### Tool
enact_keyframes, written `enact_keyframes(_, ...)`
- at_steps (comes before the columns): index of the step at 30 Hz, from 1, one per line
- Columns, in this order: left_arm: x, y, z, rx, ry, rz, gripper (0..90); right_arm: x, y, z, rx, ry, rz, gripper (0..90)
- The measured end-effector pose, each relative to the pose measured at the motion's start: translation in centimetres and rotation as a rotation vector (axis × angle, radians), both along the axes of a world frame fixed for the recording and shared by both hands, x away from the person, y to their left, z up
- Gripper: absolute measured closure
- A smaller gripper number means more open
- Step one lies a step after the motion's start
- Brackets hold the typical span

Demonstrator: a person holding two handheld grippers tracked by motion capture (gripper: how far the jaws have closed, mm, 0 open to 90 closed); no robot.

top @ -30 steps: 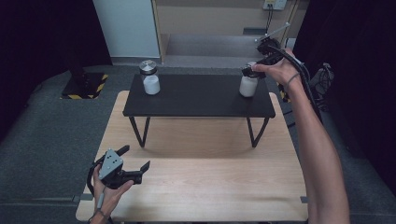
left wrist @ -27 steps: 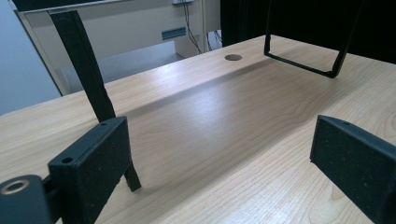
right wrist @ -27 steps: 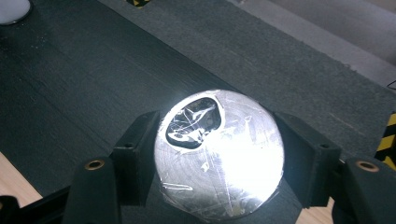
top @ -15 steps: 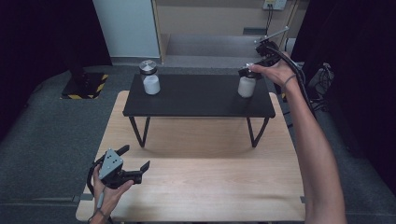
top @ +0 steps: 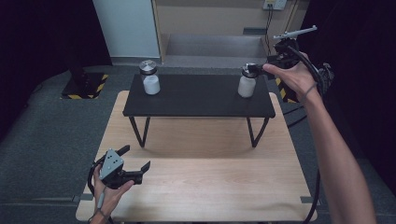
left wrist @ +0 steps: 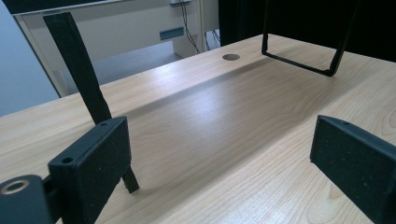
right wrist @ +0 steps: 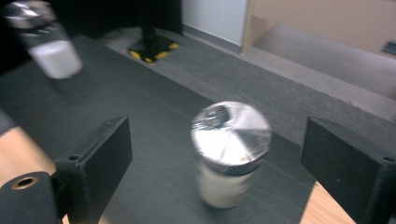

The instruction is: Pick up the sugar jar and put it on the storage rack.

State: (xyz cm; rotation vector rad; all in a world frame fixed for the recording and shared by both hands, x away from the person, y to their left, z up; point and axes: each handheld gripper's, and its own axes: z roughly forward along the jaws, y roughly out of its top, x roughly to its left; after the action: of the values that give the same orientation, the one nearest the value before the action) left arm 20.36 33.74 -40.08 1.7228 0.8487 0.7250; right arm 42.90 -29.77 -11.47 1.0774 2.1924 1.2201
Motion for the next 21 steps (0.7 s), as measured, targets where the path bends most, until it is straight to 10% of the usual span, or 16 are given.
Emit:
enact_keyframes(10,0.0,-0.2,0.0,0.012,-0.004,-0.006,4.3,-6.0,-1.9,-0.2,0.018,-0.113,0.074,6.7)
enact_keyframes(21,-0.1,-0.3,0.0,0.014,-0.008,0.004,4.3,-11.2,-3.6,-4.1,0.061,-0.188,0.101,5.2)
